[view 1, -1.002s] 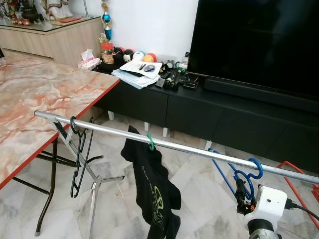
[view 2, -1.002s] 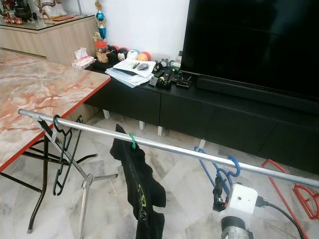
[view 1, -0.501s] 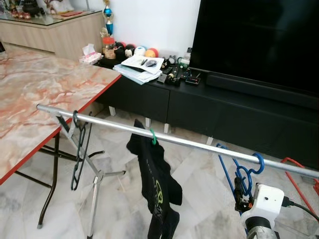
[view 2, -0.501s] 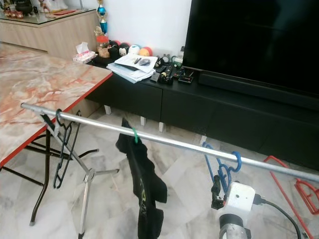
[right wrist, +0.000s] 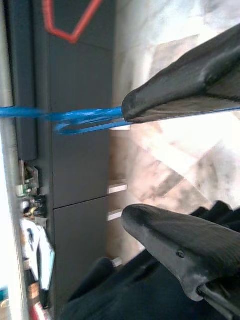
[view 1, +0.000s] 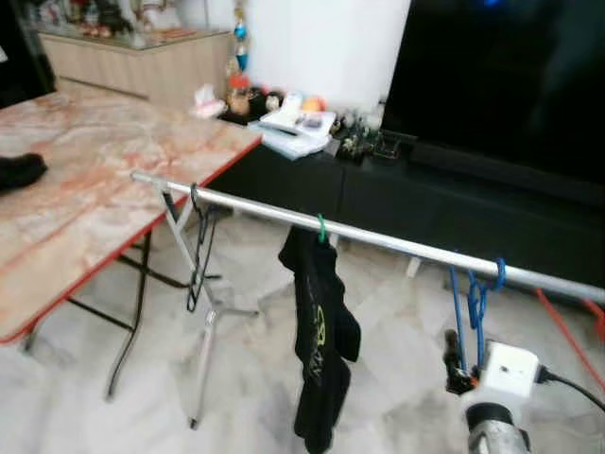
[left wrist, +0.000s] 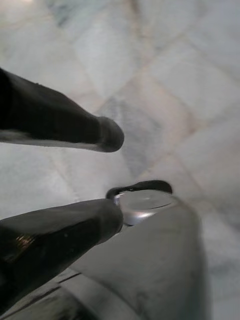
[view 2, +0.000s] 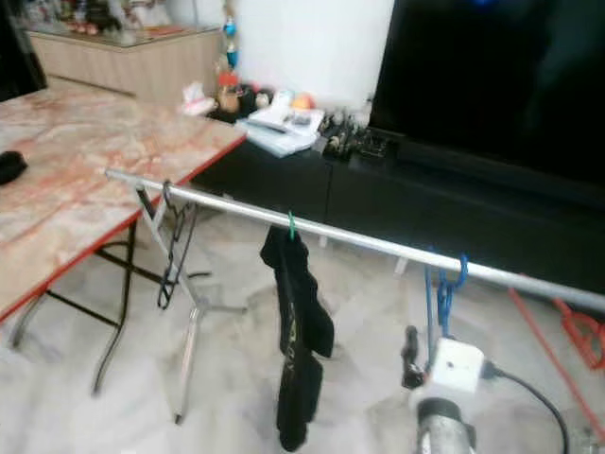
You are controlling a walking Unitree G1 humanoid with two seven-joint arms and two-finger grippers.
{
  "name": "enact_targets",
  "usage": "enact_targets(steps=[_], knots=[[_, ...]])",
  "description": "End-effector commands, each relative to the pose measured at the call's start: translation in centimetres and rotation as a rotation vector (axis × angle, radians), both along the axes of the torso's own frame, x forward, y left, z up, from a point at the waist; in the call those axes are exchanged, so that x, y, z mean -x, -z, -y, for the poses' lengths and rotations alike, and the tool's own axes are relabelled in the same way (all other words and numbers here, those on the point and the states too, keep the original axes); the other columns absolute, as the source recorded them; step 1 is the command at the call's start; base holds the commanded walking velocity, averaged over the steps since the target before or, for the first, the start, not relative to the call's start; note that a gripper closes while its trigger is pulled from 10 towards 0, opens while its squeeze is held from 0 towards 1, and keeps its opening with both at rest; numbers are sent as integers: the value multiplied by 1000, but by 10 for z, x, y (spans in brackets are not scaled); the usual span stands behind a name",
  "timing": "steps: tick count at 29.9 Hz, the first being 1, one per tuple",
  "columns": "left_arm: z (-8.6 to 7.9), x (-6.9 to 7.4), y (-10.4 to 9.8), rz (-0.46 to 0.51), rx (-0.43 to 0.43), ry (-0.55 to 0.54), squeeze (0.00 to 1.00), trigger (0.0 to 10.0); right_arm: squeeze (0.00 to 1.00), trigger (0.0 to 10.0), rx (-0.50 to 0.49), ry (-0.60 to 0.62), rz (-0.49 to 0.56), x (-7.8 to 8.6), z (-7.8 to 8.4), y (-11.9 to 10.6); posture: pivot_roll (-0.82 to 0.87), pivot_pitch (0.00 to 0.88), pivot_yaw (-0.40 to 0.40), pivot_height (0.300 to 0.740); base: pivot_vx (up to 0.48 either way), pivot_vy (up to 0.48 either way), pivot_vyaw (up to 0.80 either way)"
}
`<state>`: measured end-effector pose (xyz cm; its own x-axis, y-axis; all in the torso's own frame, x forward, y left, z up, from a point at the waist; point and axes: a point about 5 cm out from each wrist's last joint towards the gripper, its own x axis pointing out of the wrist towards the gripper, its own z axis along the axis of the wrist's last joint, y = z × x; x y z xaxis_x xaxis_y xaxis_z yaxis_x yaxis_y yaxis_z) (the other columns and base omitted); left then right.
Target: Hang hanger
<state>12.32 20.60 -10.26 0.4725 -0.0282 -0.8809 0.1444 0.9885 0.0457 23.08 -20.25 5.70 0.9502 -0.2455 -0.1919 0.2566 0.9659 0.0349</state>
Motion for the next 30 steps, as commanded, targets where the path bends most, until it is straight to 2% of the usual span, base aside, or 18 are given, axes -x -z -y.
enact_targets(steps=[1, 10, 18, 22, 24, 28, 29, 30], knots=[[-3, -10, -4, 28, -11, 10, 0, 10000, 0, 10000, -9, 11, 1, -2, 1, 1, 59, 0, -34, 740, -281, 0, 0], [-2, -10, -4, 29, -10, 7, 0, 10000, 0, 10000, -26, 18, -18, -9, 4, 11, 64, 0, -37, 740, -284, 0, 0], [-2, -10, -3, 28, -13, 4, 0, 10000, 0, 10000, -31, 10, -109, -20, 9, 35, 65, 0, -36, 740, -176, 0, 0], [-2, -10, -3, 24, -17, 3, 0, 10000, 0, 10000, -45, -26, -233, -20, 7, 61, 56, 0, -30, 740, 0, 0, 0], [-2, -10, -3, 23, -18, 5, 0, 10000, 0, 10000, -26, -79, -323, -14, 2, 77, 58, 0, -31, 740, 0, 0, 0], [-2, -10, -4, 28, -16, -6, 0, 10000, 0, 10000, -21, -128, -499, 8, -5, 107, 71, 0, -25, 740, 0, 0, 0], [-2, -10, -4, 28, -16, -6, 0, 10000, 0, 10000, -21, -128, -499, 8, -5, 107, 71, 0, -25, 740, 0, 0, 0], [-2, -10, -4, 28, -17, -4, 0, 10000, 0, 10000, -4, -136, -596, 23, -6, 120, 76, 0, -23, 740, 0, 0, 0]])
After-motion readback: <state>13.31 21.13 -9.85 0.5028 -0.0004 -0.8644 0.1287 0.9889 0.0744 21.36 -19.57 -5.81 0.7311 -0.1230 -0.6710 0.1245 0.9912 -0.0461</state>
